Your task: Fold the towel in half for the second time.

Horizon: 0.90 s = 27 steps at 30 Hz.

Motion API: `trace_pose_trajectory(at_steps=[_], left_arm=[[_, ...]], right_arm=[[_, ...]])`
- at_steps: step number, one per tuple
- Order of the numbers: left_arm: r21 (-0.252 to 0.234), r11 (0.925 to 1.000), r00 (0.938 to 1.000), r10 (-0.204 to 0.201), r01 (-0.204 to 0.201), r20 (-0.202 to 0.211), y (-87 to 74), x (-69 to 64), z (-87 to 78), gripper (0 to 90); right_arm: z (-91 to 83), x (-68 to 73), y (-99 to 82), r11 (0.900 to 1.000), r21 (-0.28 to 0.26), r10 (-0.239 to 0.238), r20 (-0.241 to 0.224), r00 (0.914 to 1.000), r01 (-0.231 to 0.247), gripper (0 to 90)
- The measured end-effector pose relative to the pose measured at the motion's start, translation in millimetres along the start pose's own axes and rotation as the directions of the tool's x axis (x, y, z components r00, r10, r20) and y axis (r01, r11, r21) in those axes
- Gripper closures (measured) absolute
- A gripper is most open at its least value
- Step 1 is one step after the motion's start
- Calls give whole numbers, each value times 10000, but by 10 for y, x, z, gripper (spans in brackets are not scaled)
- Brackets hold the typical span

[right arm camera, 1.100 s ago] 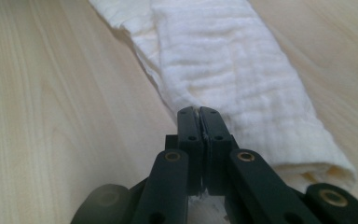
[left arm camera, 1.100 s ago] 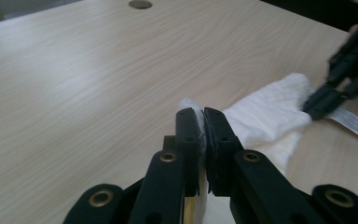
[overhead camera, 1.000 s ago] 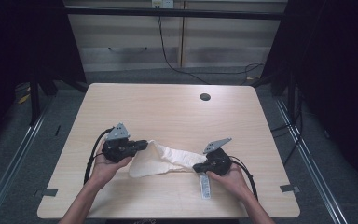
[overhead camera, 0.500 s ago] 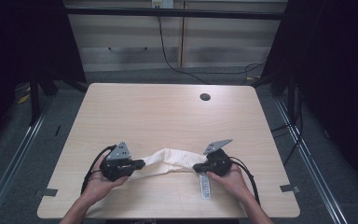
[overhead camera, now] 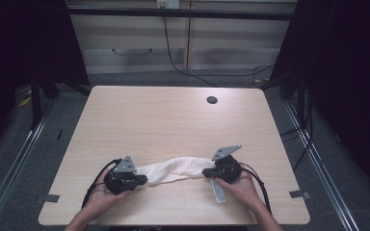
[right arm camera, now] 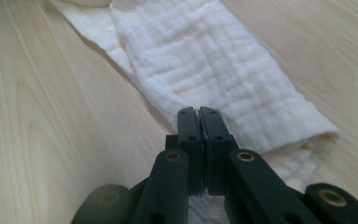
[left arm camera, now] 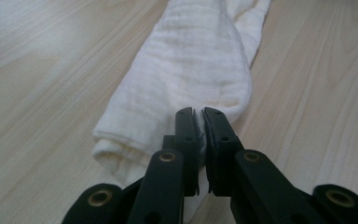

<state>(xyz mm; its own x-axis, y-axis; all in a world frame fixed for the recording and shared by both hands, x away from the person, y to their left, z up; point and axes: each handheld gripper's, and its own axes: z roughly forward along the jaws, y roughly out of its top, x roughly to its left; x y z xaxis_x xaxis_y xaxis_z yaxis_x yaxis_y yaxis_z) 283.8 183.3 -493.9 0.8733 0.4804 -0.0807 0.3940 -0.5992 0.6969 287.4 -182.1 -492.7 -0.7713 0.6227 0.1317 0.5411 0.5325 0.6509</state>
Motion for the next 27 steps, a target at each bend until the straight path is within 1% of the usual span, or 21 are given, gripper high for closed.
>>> trace_pose_trajectory(at_steps=[1, 4, 5, 7, 8, 9, 10, 11, 13, 14, 15, 16, 18, 19, 20, 22, 23, 24, 25, 26, 27], left_arm=[[-14, 10000, 10000, 48, -49, -76, -7, -6, -2, 850], [13, 9999, 9997, 121, -121, -220, -14, -36, -1, 851], [70, 9997, 9996, 226, -225, -195, -13, -27, -5, 851], [-5, 9999, 9998, 139, -139, -174, -20, -23, -3, 851], [16, 9999, 9998, 137, -137, -174, -20, -21, -5, 851], [-10, 9999, 9998, 113, -113, -188, -20, -25, -3, 852], [-68, 9999, 9998, 111, -112, -185, -22, -32, 1, 852], [36, 9997, 9994, 249, -249, -239, -20, -30, -6, 852], [59, 9997, 9995, 233, -232, -218, -20, -33, -6, 852], [-4, 9999, 9997, 159, -159, -169, -20, -32, 0, 852], [-7, 9999, 9997, 156, -156, -165, -21, -31, 0, 852], [79, 9996, 9995, 261, -259, -177, -18, -29, -5, 852], [94, 9996, 9994, 268, -266, -225, -19, -31, -6, 852], [75, 9996, 9995, 259, -258, -187, -19, -28, -5, 852], [-57, 9998, 9996, 203, -205, -212, -21, -23, 3, 852], [-127, 9998, 9996, 117, -120, -257, -21, -4, 12, 853], [-132, 9998, 9995, 151, -155, -266, -16, 17, 18, 853], [-129, 9998, 9993, 176, -181, -321, -14, 41, 23, 853], [-309, 9995, 9993, 15, -27, -381, -14, 61, 39, 853], [-311, 9995, 9992, -100, 88, -398, -9, 91, 46, 852], [-336, 9993, 9988, -203, 189, -437, 0, 114, 52, 852]], right_arm=[[-16, 3, -9, 10000, 39, 66, 51, 10000, -66, 885], [-58, 1, -29, 9999, 124, 4, 308, 9995, -7, 886], [-71, 6, -38, 9999, 155, -12, 373, 9993, 6, 886], [-110, 16, -63, 9998, 205, -29, 643, 9979, 16, 886], [-133, 17, -79, 9996, 285, 3, 641, 9979, -21, 886], [-151, 9, -103, 9997, 223, 16, 703, 9975, -31, 886], [-181, 6, -128, 9994, 307, 108, 807, 9967, -133, 886], [-201, -9, -154, 9995, 245, 168, 813, 9965, -188, 886], [-247, -19, -201, 9993, 279, 237, 960, 9951, -265, 886], [-264, -21, -221, 9992, 185, 332, 833, 9960, -348, 886], [-276, -13, -233, 9990, 166, 410, 862, 9954, -426, 886], [-268, -8, -242, 9992, 144, 364, 851, 9957, -378, 886], [-260, 5, -247, 9991, 208, 354, 892, 9954, -374, 886], [-259, 4, -250, 9990, 204, 385, 856, 9956, -404, 886], [-252, -4, -257, 9990, 91, 420, 769, 9962, -428, 886], [-242, -14, -272, 9985, -17, 549, 718, 9959, -550, 886], [-238, -17, -276, 9980, -70, 633, 620, 9961, -630, 885], [-236, -22, -275, 9979, -89, 650, 645, 9958, -646, 885], [-228, -24, -273, 9974, -133, 710, 637, 9954, -703, 884], [-219, -28, -267, 9970, -175, 763, 615, 9952, -754, 883], [-204, -31, -257, 9964, -235, 830, 702, 9941, -815, 882]])
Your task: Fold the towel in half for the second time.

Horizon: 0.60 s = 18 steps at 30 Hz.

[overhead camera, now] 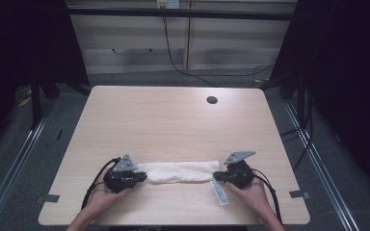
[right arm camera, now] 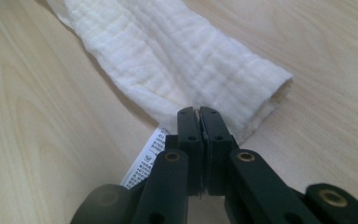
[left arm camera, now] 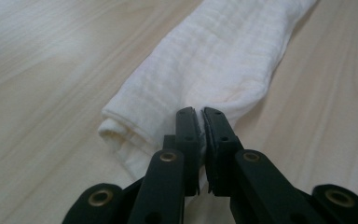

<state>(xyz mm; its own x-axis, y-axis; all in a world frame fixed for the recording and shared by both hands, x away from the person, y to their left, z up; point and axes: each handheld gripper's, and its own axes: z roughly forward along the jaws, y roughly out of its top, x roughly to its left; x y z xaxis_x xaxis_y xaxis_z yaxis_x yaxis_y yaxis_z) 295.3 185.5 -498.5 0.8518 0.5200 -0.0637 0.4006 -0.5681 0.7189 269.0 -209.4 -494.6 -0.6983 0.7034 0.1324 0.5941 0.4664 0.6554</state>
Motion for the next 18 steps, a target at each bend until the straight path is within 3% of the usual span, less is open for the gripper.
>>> trace_pose_trajectory(at_steps=[5, 7, 10, 15, 18], left_arm=[[-163, 9994, 9995, -313, 312, -58, 1, 86, 13, 833], [-312, 9978, 9982, -588, 592, 144, -15, 101, 4, 800], [-396, 9963, 9971, -756, 757, 52, -25, 104, -43, 741], [-1105, 9862, 9921, -1196, 1231, 382, -4, 106, -227, 632], [-1153, 9835, 9902, -1379, 1393, 208, -5, 119, -348, 550]], right_arm=[[65, 7, 51, 9998, -177, 76, 105, 9999, -74, 843], [73, 14, 51, 9995, -279, 118, -34, 9999, -119, 812], [50, 26, 51, 9991, -415, 93, -221, 9997, -102, 798], [-109, 8, 70, 9893, -1362, 435, -714, 9965, -529, 731], [-243, 12, 80, 9804, -1844, 564, -739, 9957, -693, 700]])
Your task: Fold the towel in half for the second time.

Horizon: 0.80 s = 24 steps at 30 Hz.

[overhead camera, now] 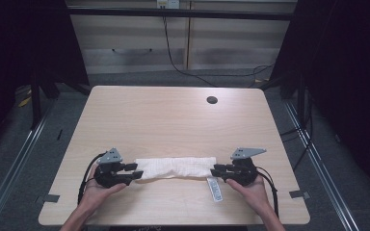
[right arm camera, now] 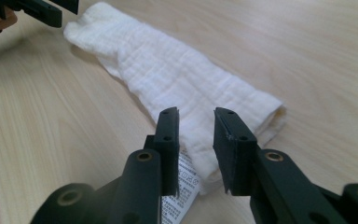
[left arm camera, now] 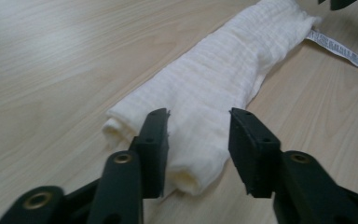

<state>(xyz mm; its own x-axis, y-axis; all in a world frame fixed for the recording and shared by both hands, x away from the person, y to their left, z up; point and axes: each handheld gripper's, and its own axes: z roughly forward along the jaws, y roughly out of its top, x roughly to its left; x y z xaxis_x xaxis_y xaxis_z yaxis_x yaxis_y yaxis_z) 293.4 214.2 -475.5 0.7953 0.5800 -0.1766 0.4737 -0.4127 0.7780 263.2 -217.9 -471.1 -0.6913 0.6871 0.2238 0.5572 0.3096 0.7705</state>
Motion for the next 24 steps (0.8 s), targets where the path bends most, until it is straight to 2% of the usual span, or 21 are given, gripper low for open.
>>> trace_pose_trajectory(at_steps=[3, 5, 7, 9, 12, 15, 17, 19, 20, 21, 23, 24], left_arm=[[15, 9999, 9997, -118, 118, -200, -9, 22, -137, 476], [39, 9996, 9986, -286, 288, -455, -35, 71, -224, 428], [-138, 9972, 9943, -746, 738, -757, -89, 135, -295, 403], [-326, 9912, 9876, -1304, 1280, -873, -166, 216, -360, 401], [-528, 9839, 9790, -1753, 1706, -1038, -274, 298, -443, 374], [-808, 9803, 9730, -1896, 1802, -1315, -349, 334, -515, 360], [-874, 9814, 9725, -1821, 1707, -1452, -383, 339, -532, 339], [-1067, 9798, 9706, -1842, 1690, -1546, -423, 331, -551, 329], [-969, 9802, 9717, -1856, 1726, -1464, -439, 339, -557, 327], [-914, 9795, 9702, -1918, 1796, -1484, -454, 350, -571, 318], [-1246, 9707, 9614, -2241, 2055, -1596, -487, 376, -596, 295], [-1242, 9699, 9588, -2287, 2096, -1682, -495, 388, -596, 289]], right_arm=[[-128, 13, 13, 9994, -338, 23, 190, 9998, -16, 653], [-198, 19, 9, 9992, -387, -25, 482, 9988, 44, 621], [-259, 12, -8, 9990, -451, -41, 837, 9965, 79, 581], [-311, -17, -36, 9987, -506, 10, 1096, 9940, 46, 539], [-382, -78, -91, 9986, -508, 238, 1273, 9916, -174, 511], [-462, -143, -162, 9961, -788, 520, 1647, 9850, -394, 490], [-508, -173, -220, 9913, -1143, 850, 1755, 9808, -654, 476], [-523, -175, -267, 9899, -1219, 970, 2050, 9739, -729, 456], [-533, -174, -285, 9901, -1202, 971, 2127, 9723, -725, 456], [-545, -174, -299, 9890, -1290, 1003, 2208, 9702, -728, 456], [-590, -196, -324, 9851, -1529, 1142, 2400, 9640, -786, 444], [-616, -217, -335, 9830, -1617, 1242, 2389, 9631, -867, 441]])
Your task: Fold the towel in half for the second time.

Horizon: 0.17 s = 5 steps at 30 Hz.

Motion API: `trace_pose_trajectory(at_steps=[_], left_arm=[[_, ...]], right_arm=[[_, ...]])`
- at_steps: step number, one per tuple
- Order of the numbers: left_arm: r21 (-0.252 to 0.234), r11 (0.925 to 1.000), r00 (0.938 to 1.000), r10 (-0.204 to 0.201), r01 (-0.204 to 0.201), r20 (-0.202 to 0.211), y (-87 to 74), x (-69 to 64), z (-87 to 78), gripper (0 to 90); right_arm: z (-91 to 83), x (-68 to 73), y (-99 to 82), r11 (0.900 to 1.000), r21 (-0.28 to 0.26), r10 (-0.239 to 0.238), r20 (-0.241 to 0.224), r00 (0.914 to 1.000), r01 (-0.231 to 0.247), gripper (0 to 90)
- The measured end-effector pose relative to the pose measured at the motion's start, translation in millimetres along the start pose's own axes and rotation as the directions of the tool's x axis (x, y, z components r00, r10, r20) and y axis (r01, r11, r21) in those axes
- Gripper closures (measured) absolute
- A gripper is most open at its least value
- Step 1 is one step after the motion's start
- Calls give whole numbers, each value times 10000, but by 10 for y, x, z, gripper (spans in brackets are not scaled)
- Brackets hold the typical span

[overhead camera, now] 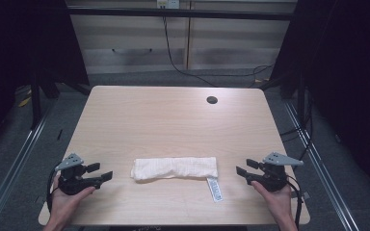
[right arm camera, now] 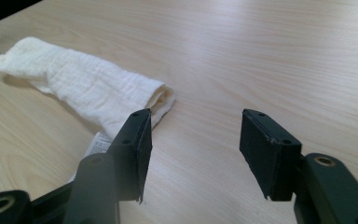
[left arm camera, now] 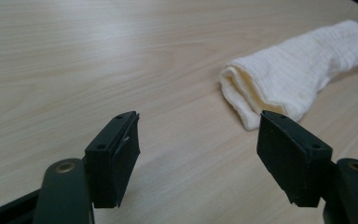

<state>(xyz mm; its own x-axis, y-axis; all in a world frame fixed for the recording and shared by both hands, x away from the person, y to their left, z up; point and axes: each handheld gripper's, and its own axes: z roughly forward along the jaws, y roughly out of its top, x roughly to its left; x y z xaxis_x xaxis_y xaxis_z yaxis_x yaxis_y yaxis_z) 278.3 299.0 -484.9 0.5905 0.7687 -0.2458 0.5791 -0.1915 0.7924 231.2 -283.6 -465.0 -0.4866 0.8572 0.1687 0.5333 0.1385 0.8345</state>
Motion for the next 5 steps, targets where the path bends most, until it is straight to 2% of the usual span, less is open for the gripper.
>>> trace_pose_trajectory(at_steps=[1, 5], left_arm=[[30, 10000, 9999, 8, -7, -102, -6, 7, 6, 272], [190, 9997, 9999, 159, -159, -12, -21, -8, 54, 226]], right_arm=[[-18, -28, -8, 9999, -43, 125, 101, 9999, -124, 429], [-27, -123, -61, 9991, 17, 427, 323, 9986, -428, 380]])
